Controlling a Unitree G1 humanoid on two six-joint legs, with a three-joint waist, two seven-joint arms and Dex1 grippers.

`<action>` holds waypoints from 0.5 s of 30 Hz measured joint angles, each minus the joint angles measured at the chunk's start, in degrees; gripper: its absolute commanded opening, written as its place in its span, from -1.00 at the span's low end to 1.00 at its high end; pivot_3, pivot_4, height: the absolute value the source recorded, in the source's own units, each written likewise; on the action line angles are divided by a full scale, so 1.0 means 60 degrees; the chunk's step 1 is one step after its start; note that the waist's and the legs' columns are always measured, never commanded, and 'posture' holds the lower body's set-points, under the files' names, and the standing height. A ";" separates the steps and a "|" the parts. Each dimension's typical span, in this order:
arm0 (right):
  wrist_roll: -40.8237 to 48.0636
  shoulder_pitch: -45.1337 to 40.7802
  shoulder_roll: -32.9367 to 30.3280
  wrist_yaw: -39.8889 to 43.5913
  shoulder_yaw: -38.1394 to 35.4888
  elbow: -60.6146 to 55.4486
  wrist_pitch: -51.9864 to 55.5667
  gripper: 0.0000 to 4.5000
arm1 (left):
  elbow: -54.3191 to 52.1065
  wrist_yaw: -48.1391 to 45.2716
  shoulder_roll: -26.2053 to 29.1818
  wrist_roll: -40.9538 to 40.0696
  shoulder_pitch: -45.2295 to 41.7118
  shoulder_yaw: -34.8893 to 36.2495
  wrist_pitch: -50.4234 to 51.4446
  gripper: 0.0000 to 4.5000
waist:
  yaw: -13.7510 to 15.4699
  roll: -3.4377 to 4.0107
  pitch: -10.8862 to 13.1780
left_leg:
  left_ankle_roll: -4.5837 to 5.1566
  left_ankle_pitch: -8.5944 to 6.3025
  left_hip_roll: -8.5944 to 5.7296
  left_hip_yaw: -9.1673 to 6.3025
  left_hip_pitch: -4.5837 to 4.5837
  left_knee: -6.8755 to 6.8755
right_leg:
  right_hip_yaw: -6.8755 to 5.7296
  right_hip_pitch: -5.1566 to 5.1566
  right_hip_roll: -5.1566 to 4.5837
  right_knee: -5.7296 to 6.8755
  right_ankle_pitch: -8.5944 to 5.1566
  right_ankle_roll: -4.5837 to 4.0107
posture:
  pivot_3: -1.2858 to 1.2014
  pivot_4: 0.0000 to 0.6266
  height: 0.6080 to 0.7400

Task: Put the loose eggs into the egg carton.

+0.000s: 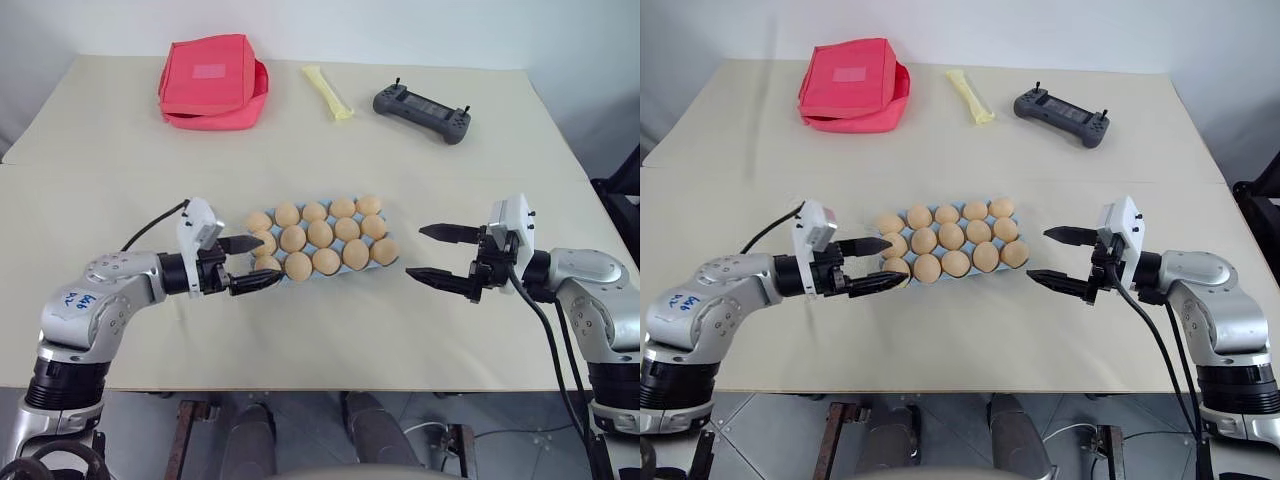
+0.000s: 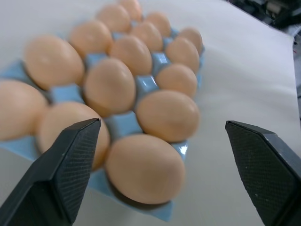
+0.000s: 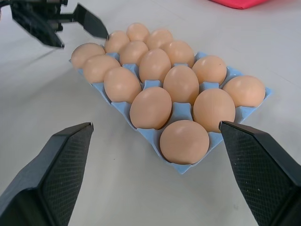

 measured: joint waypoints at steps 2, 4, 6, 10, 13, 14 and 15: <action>-0.0002 -0.0063 -0.0001 0.0009 0.0001 0.0039 -0.0006 1.00 | -0.0001 -0.0002 -0.0011 -0.0010 0.0005 0.0131 -0.0044 1.00 | -0.0001 0.0000 0.0000 | 0.0000 0.0000 0.0000 0.0000 -0.0001 0.0001 | 0.0000 -0.0001 0.0000 0.0000 0.0000 0.0000 | 0.03 -0.52 1.00; -0.0004 -0.0195 -0.0002 0.0028 0.0003 0.0093 -0.0014 1.00 | 0.0024 -0.0056 -0.0013 -0.0046 0.0005 0.0397 -0.0191 1.00 | -0.0006 0.0000 0.0000 | 0.0000 0.0000 0.0000 0.0000 0.0001 -0.0001 | 0.0000 -0.0001 0.0000 0.0002 0.0000 0.0000 | 0.03 -0.52 1.00; -0.0009 -0.0318 -0.0012 0.0092 0.0011 0.0144 -0.0067 1.00 | 0.0171 -0.0374 0.0004 -0.0185 0.0034 0.0816 -0.0417 1.00 | -0.0007 0.0000 0.0000 | 0.0000 0.0000 0.0001 -0.0001 0.0002 -0.0004 | -0.0002 -0.0002 0.0002 0.0004 -0.0001 -0.0001 | 0.03 -0.52 1.00; -0.0041 -0.0396 -0.0039 0.0299 0.0029 0.0480 -0.0153 1.00 | 0.0888 -0.1042 0.0039 -0.0205 0.0495 0.1742 -0.1571 1.00 | -0.0008 0.0001 0.0000 | 0.0000 0.0000 0.0001 0.0000 0.0000 -0.0004 | -0.0002 -0.0002 0.0000 0.0001 -0.0003 -0.0003 | 0.03 -0.52 1.00; -0.0059 -0.0488 -0.0040 0.0459 0.0070 0.0672 -0.0194 1.00 | 0.1346 -0.1600 0.0258 -0.0108 0.0998 0.1992 -0.2267 1.00 | -0.0006 0.0001 0.0000 | 0.0000 0.0000 0.0001 0.0001 0.0000 -0.0004 | -0.0003 -0.0003 -0.0001 -0.0001 -0.0008 -0.0013 | 0.03 -0.52 1.00; -0.0070 -0.0498 -0.0052 0.0499 0.0070 0.0750 -0.0211 1.00 | 0.1506 -0.1711 0.0291 -0.0086 0.1091 0.2102 -0.2419 1.00 | -0.0004 0.0001 0.0000 | 0.0000 0.0000 0.0001 0.0001 0.0000 -0.0004 | -0.0003 -0.0002 -0.0002 0.0000 -0.0014 -0.0023 | 0.03 -0.52 1.00; -0.0093 -0.0512 -0.0051 0.0551 0.0077 0.0837 -0.0235 1.00 | 0.1623 -0.1833 0.0357 -0.0058 0.1191 0.2215 -0.2580 1.00 | -0.0004 0.0000 0.0000 | 0.0000 0.0000 0.0001 0.0001 -0.0001 -0.0004 | -0.0003 -0.0003 -0.0001 0.0000 -0.0019 -0.0034 | 0.03 -0.52 1.00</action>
